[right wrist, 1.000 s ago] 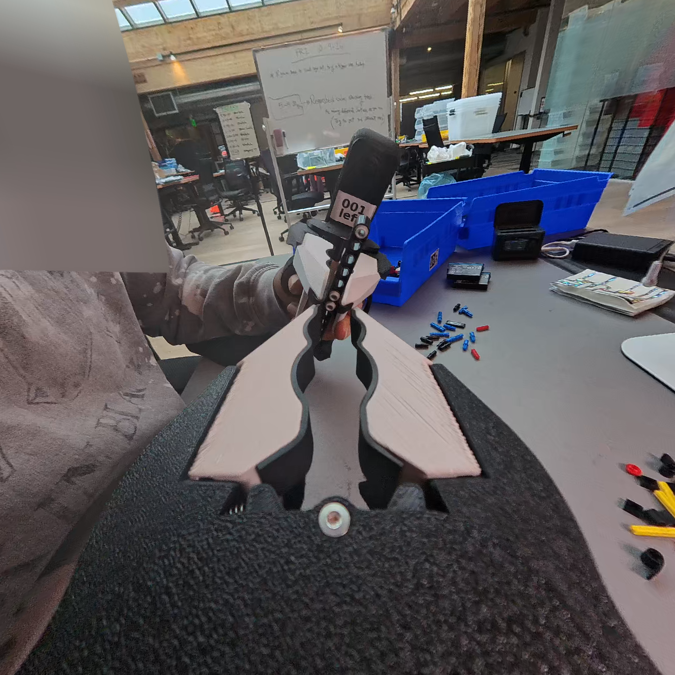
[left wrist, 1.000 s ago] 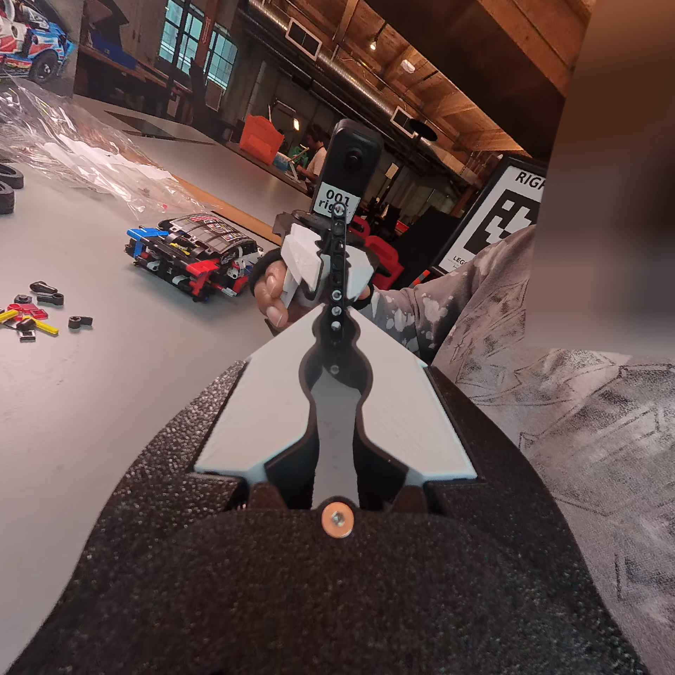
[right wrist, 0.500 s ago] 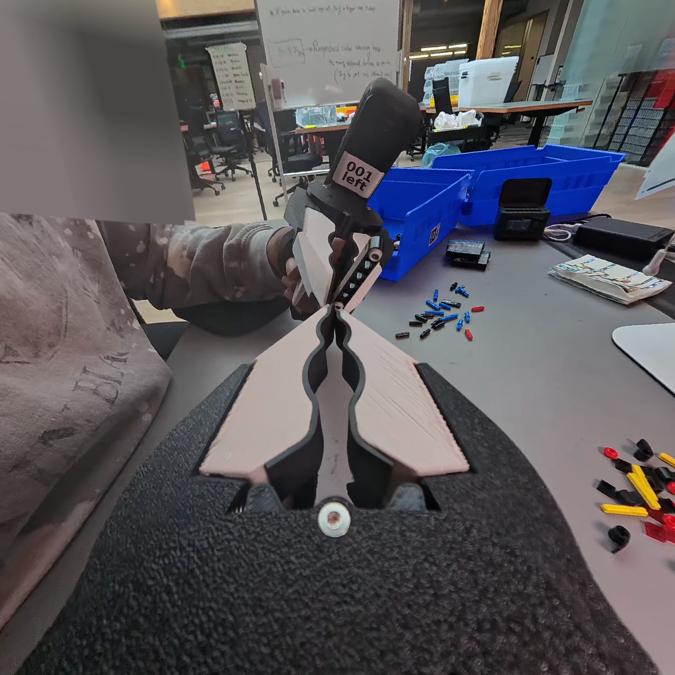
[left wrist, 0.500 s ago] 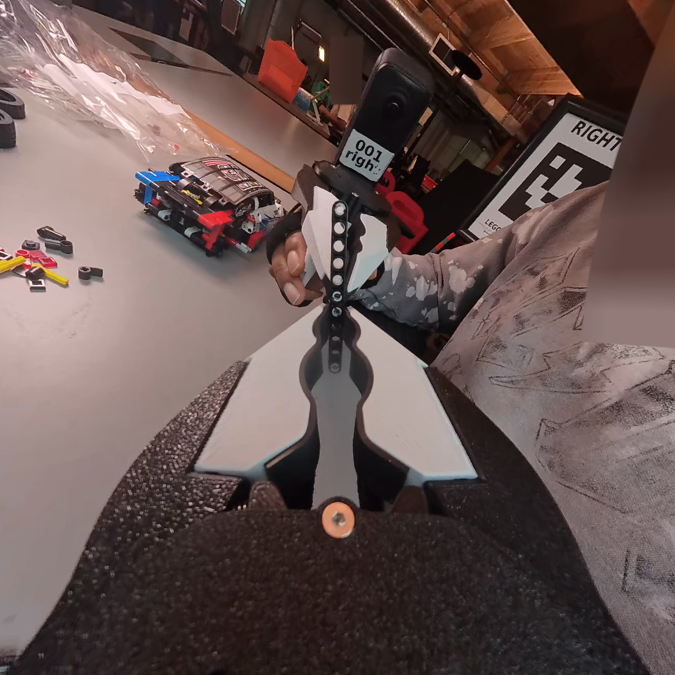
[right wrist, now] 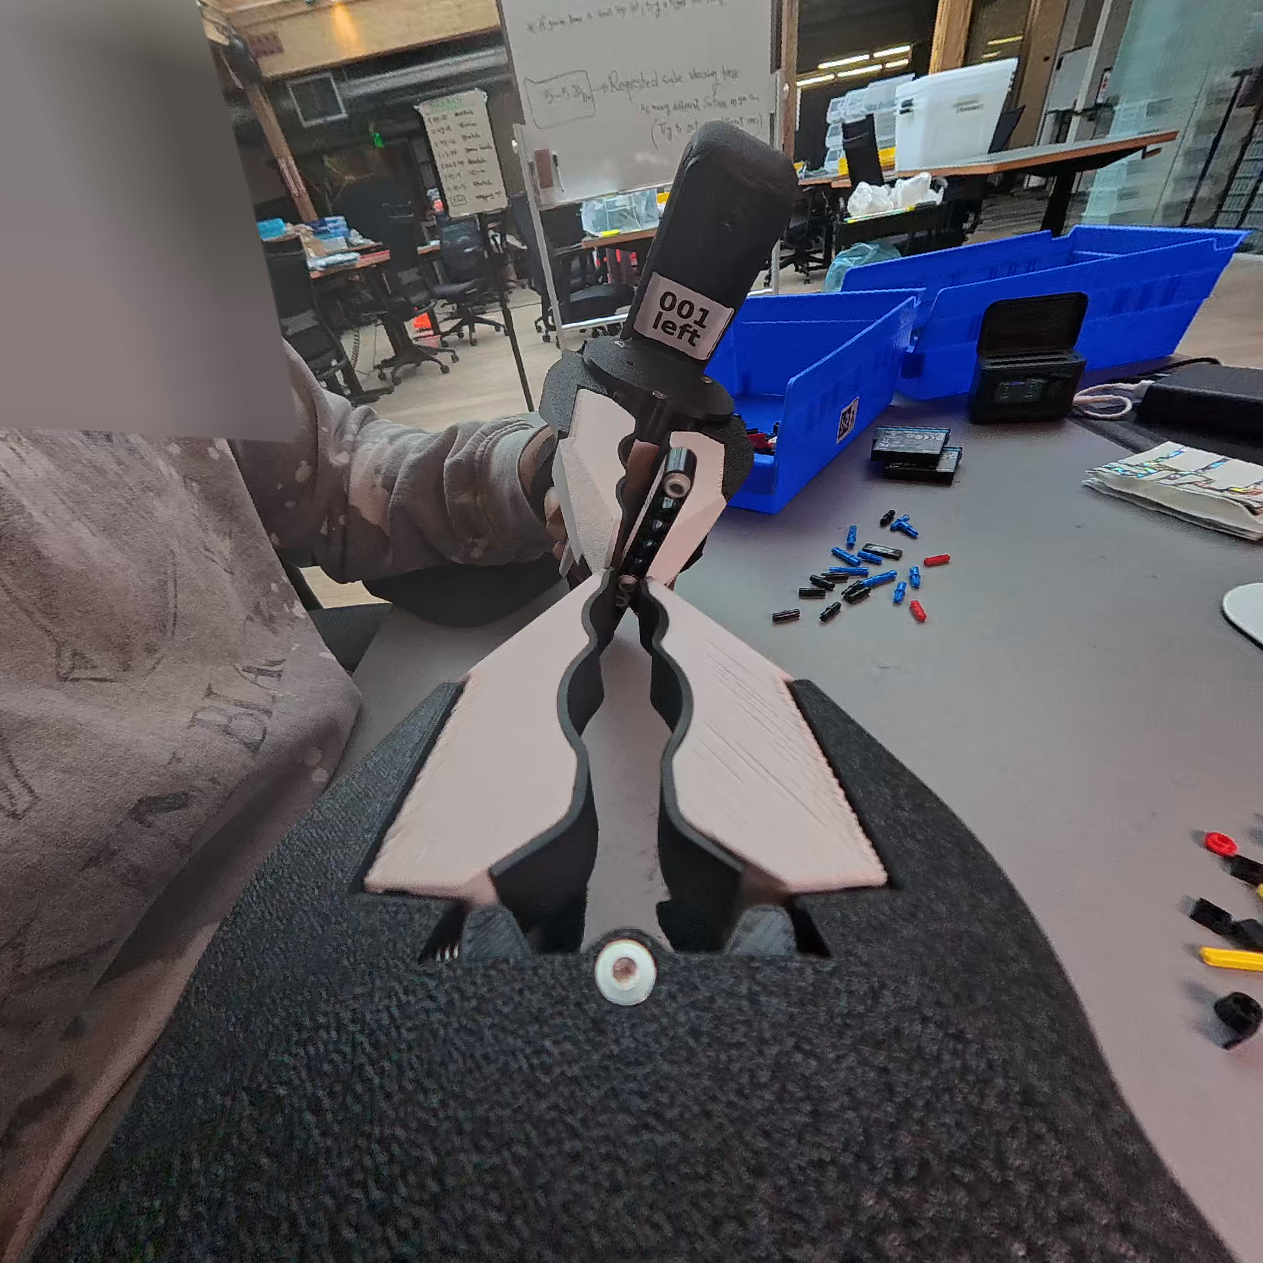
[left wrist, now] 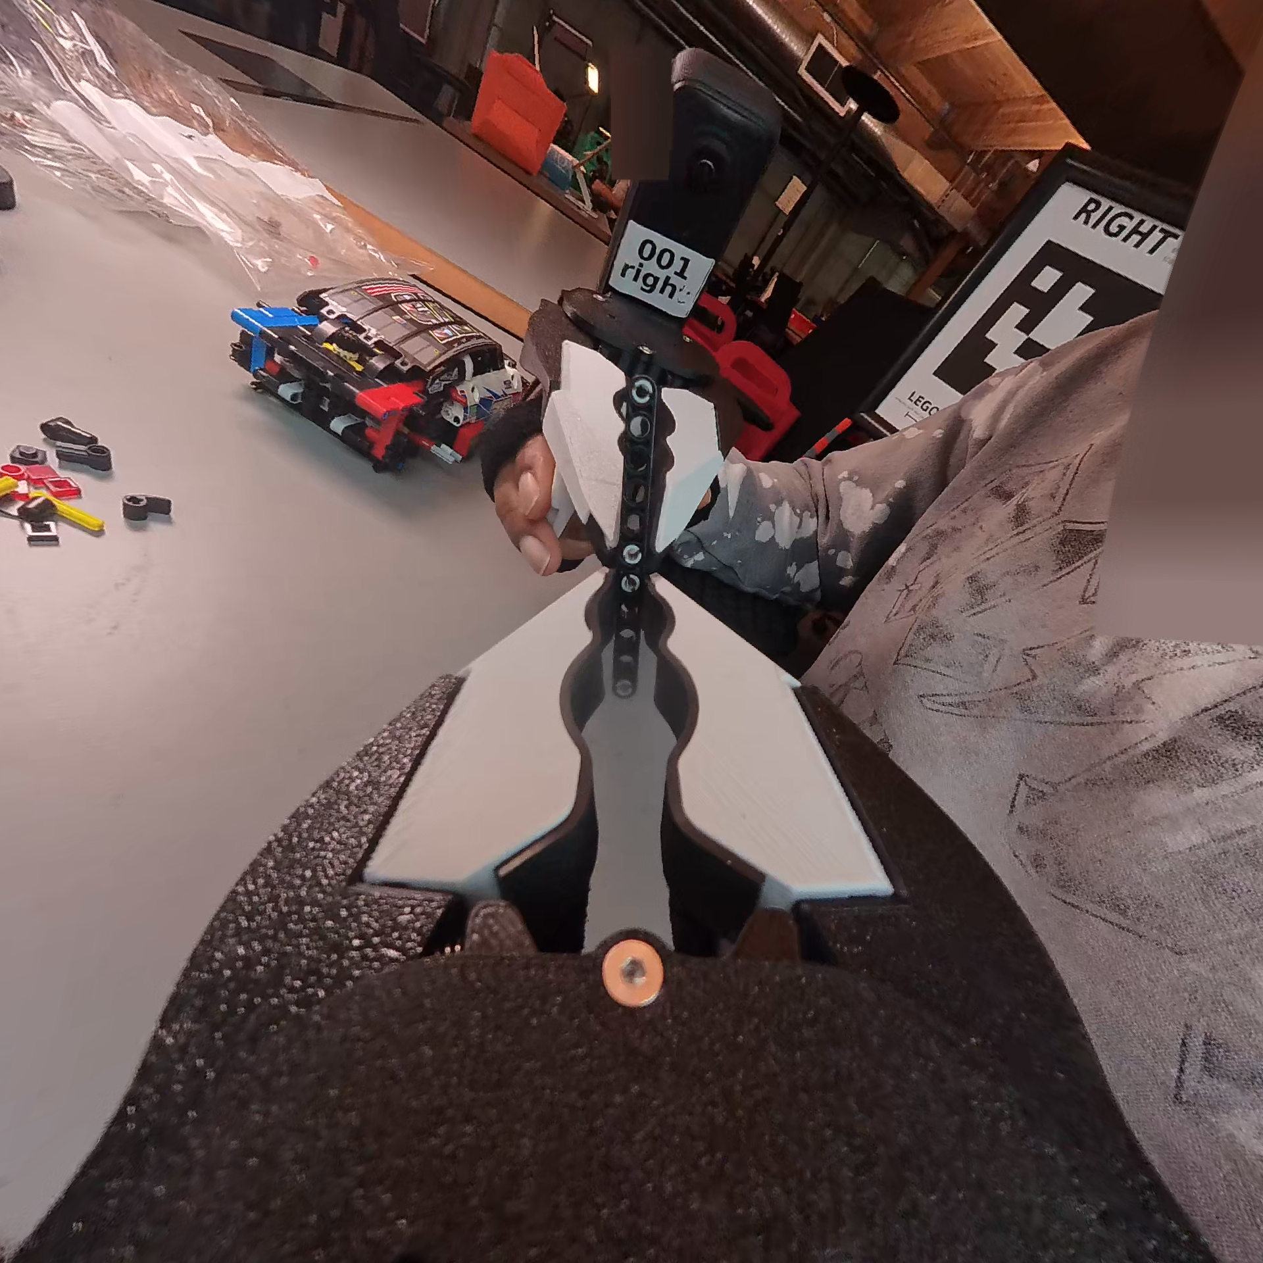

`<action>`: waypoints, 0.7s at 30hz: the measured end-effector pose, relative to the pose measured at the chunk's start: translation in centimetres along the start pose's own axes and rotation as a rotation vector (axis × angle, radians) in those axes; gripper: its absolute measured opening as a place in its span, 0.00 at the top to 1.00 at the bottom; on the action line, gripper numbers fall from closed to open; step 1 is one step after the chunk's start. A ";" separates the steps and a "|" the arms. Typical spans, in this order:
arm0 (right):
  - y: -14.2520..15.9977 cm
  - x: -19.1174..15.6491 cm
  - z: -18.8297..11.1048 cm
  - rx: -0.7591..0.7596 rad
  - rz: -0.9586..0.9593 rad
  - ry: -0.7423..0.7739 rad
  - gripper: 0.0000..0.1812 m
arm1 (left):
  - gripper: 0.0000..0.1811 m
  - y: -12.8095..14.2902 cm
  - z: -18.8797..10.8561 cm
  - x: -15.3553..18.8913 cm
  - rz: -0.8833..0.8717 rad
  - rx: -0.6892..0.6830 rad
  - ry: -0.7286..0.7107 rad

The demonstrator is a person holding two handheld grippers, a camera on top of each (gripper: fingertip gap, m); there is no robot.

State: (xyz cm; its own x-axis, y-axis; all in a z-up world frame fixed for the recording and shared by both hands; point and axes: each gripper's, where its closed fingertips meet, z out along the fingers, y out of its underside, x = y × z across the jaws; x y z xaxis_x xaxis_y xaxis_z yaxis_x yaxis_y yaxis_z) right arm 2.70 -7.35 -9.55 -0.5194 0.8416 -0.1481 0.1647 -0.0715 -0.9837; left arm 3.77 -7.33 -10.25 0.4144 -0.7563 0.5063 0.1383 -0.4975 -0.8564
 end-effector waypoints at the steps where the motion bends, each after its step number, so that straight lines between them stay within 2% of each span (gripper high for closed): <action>1: 0.1 -0.1 -0.1 -0.006 -0.007 -0.007 0.97 | 0.98 0.1 0.0 0.0 -0.002 -0.006 0.002; 7: 0.2 -0.5 0.0 -0.013 -0.034 -0.026 1.00 | 0.97 0.2 -0.2 0.2 -0.023 -0.017 0.026; 12: 0.0 0.6 -0.9 -0.010 -0.036 0.019 1.00 | 0.98 -0.8 -1.3 0.1 -0.049 0.043 0.036; 15: 0.0 0.7 -0.3 -0.010 -0.023 0.050 1.00 | 0.98 -0.7 -1.2 0.0 -0.056 0.045 0.042; 16: -0.1 0.4 0.0 -0.004 -0.023 0.041 0.99 | 0.98 -0.6 -1.0 0.0 -0.061 0.043 0.047; 17: 0.0 0.1 0.3 -0.006 -0.020 0.030 0.93 | 0.98 -0.5 -0.9 0.1 -0.062 0.038 0.051; 21: -0.1 0.0 0.4 0.000 -0.004 0.024 0.99 | 0.97 -0.1 -0.6 0.1 -0.058 0.019 0.051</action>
State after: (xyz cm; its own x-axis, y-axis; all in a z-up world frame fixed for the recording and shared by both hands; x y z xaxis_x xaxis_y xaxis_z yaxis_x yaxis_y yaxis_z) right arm 2.38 -7.56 -9.52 -0.5001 0.8543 -0.1418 0.1630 -0.0680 -0.9843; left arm 3.25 -7.60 -10.04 0.3586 -0.7476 0.5589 0.1779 -0.5330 -0.8272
